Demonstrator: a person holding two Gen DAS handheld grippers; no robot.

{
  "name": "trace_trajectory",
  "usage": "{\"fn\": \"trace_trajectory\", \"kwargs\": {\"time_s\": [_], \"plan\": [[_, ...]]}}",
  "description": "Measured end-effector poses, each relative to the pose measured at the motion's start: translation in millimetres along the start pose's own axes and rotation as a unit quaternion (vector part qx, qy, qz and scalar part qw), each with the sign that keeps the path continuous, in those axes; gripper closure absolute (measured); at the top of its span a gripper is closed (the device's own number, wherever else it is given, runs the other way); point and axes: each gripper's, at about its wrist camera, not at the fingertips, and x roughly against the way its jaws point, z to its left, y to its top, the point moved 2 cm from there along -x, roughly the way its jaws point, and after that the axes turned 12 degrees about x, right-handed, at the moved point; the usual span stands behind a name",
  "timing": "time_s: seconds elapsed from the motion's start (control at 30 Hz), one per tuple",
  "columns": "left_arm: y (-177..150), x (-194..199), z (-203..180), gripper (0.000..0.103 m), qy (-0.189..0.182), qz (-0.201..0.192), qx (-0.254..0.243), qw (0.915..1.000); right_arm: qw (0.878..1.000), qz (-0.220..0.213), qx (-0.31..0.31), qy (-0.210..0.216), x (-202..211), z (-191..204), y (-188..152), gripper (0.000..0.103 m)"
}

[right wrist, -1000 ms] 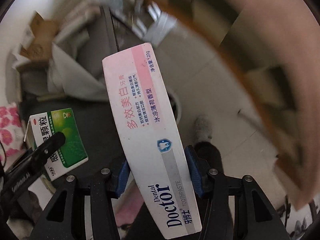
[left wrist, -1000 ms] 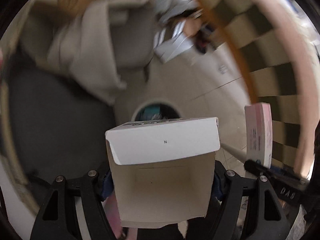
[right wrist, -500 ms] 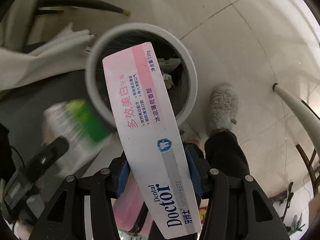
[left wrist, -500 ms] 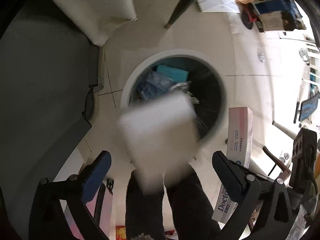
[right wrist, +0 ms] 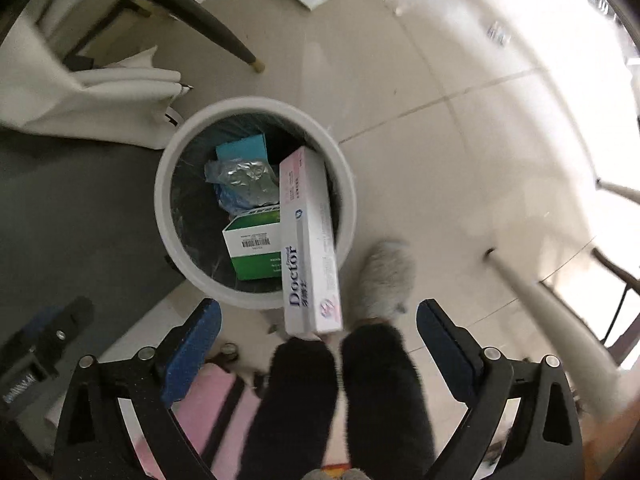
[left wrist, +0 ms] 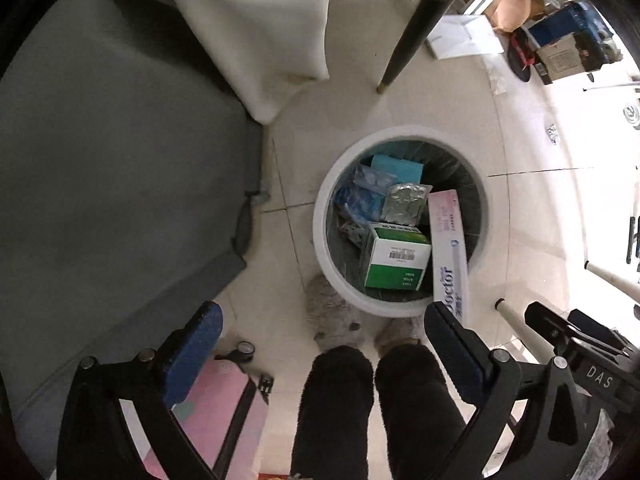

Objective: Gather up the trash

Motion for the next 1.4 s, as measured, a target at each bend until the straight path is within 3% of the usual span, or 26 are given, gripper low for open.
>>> {"fn": "trace_trajectory", "kwargs": {"time_s": [0.2, 0.47, 0.8, 1.17, 1.4], "plan": [[-33.1, 88.7, -0.2, 0.0, -0.013, -0.028, -0.011, 0.9995, 0.999, -0.024, 0.023, -0.016, 85.7, 8.2, -33.8, 0.004], [-89.3, 227.7, 0.5, 0.0, -0.046, -0.064, -0.029, 0.9965, 0.998, -0.06, 0.029, 0.007, 250.4, 14.6, -101.8, 0.004], [-147.1, 381.5, 1.7, 0.0, -0.133, -0.102, -0.055, 0.9843, 0.99, -0.117, 0.061, 0.055, 439.2, 19.6, -176.6, 0.004], [-193.3, 494.5, 5.4, 0.0, -0.221, -0.158, -0.069, 0.9598, 0.972, -0.178, 0.108, 0.106, 548.7, 33.1, -225.0, 0.004], [-211.8, 529.9, 9.5, 0.0, -0.245, -0.186, -0.069, 0.9489, 0.963, -0.203, 0.133, 0.118, 589.7, 33.2, -240.5, 0.001]]}}
